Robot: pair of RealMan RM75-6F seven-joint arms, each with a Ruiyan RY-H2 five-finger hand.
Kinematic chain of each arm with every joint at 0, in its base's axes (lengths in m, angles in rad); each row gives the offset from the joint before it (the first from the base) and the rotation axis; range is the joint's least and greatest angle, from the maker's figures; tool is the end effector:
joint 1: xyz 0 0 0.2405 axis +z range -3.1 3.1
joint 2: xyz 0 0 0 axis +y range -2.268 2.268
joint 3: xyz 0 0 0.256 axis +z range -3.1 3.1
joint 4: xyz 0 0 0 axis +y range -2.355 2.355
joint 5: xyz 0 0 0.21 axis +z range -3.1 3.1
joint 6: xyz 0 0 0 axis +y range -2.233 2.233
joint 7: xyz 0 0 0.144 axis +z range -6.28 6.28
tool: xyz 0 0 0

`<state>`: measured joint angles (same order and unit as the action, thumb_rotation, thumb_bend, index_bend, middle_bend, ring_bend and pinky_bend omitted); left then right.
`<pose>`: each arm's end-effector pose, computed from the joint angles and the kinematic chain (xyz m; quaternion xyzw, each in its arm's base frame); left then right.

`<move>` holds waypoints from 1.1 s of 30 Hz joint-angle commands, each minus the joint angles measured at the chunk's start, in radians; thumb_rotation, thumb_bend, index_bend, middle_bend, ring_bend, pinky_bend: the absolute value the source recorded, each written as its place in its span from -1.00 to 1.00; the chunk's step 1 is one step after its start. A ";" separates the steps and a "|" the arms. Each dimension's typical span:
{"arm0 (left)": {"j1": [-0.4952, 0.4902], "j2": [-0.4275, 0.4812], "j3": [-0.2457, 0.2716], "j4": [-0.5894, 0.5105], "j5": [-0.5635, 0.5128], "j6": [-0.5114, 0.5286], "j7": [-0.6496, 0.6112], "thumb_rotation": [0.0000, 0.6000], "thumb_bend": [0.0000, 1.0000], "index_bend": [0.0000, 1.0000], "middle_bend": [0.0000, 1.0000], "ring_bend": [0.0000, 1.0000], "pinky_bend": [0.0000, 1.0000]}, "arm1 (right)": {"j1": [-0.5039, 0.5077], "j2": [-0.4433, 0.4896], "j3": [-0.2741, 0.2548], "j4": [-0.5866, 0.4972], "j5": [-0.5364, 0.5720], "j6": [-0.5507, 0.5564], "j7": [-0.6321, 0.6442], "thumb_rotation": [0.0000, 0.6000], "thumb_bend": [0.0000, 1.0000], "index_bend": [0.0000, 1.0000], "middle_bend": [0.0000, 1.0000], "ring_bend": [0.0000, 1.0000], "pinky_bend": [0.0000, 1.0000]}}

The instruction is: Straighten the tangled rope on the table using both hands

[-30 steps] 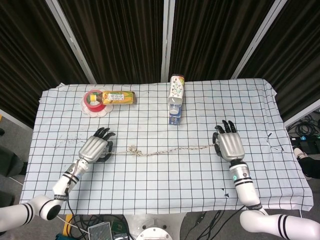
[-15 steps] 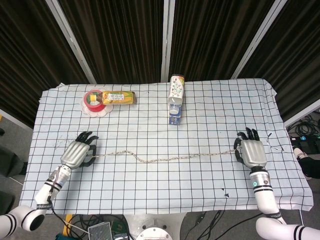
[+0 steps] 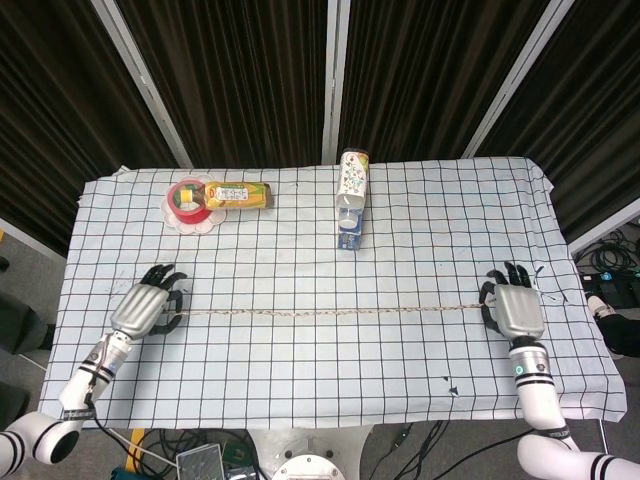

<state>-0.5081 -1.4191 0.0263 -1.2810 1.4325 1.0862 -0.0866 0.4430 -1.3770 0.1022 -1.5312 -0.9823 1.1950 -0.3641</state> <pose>-0.2808 0.2929 0.0330 -0.7293 -0.4050 -0.3417 0.4329 -0.2862 -0.2878 0.0638 0.6189 -0.4429 0.2802 0.5850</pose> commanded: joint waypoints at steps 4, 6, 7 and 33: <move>0.003 -0.025 -0.002 0.033 0.005 -0.012 -0.009 1.00 -0.15 0.23 -0.71 -1.00 -1.00 | -0.002 -0.037 0.006 0.046 -0.005 -0.021 0.010 1.00 0.09 0.29 -0.58 -1.00 -1.00; 0.004 -0.034 -0.005 0.047 0.002 -0.020 -0.014 1.00 -0.15 0.23 -0.71 -1.00 -1.00 | -0.002 -0.053 0.008 0.066 -0.006 -0.030 0.014 1.00 0.09 0.28 -0.58 -1.00 -1.00; 0.004 -0.036 -0.006 0.052 -0.001 -0.024 -0.014 1.00 -0.15 0.23 -0.71 -1.00 -1.00 | -0.002 -0.059 0.008 0.075 -0.006 -0.033 0.015 1.00 0.09 0.28 -0.59 -1.00 -1.00; 0.070 0.040 -0.061 -0.032 -0.023 0.071 -0.051 1.00 -0.52 -0.59 -0.81 -1.00 -1.00 | -0.054 0.018 0.048 -0.003 -0.073 0.010 0.061 1.00 -0.57 -0.65 -0.84 -1.00 -1.00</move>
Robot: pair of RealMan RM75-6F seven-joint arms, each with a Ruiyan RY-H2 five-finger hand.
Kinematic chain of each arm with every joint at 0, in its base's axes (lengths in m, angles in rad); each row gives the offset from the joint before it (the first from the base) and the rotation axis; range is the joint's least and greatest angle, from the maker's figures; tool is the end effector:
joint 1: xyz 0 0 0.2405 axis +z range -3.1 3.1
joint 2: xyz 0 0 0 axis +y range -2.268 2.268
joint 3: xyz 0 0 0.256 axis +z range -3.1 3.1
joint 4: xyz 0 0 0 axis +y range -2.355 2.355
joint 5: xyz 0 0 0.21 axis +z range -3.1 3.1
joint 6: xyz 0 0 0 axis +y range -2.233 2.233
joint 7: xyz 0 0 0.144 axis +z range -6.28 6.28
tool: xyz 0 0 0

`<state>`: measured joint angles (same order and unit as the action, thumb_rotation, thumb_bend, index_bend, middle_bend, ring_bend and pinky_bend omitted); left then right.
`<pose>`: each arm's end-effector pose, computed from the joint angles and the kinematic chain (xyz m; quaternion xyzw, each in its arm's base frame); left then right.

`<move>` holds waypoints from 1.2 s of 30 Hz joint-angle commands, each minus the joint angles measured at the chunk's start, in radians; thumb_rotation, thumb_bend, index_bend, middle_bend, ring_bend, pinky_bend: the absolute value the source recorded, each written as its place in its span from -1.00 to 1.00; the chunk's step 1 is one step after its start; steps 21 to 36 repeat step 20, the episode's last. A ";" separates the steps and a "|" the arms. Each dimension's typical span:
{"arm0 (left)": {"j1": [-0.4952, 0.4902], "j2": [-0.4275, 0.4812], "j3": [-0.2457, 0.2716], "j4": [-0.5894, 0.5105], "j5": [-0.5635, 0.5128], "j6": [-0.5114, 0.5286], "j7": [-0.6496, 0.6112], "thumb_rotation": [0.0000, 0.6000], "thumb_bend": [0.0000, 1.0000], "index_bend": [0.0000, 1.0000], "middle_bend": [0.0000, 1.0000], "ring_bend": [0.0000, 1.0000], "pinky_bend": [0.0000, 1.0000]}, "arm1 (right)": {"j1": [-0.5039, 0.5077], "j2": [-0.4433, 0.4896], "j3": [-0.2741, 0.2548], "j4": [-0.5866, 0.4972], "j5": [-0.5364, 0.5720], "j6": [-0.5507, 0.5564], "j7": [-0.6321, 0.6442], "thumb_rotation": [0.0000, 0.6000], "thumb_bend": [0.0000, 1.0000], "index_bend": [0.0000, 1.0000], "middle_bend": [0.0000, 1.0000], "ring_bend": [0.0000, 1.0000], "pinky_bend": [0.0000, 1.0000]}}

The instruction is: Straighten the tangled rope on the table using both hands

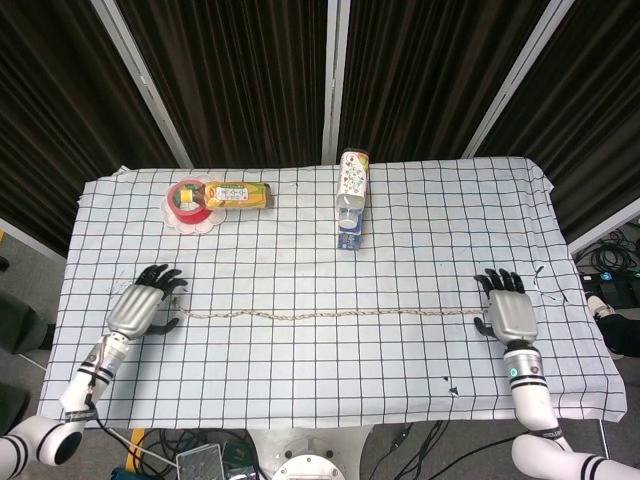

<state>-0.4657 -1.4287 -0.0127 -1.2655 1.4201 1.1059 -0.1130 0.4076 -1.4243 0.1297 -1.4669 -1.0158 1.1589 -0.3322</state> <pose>-0.2893 0.2915 0.0392 -0.6990 -0.4229 -0.3584 0.4517 -0.2956 -0.2853 0.0523 0.6124 -0.4559 0.2831 0.5805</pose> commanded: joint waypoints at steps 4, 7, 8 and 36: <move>0.087 0.133 -0.052 -0.105 -0.039 0.152 -0.030 1.00 -0.57 -0.59 -0.81 -1.00 -1.00 | -0.045 0.215 0.010 -0.173 -0.136 0.030 0.156 1.00 -0.50 -0.66 -0.83 -1.00 -1.00; 0.142 0.180 -0.059 -0.134 -0.063 0.222 -0.014 1.00 -0.61 -0.58 -0.82 -1.00 -1.00 | -0.087 0.291 0.005 -0.216 -0.196 0.085 0.221 1.00 -0.46 -0.67 -0.81 -1.00 -1.00; 0.159 0.192 -0.059 -0.142 -0.067 0.242 -0.012 1.00 -0.61 -0.57 -0.82 -1.00 -1.00 | -0.102 0.303 0.001 -0.222 -0.212 0.110 0.230 1.00 -0.46 -0.67 -0.80 -1.00 -1.00; 0.365 0.278 0.016 -0.277 -0.025 0.460 0.041 1.00 -0.61 -0.57 -0.81 -1.00 -1.00 | -0.272 0.355 -0.060 -0.261 -0.361 0.341 0.332 1.00 -0.46 -0.67 -0.80 -1.00 -1.00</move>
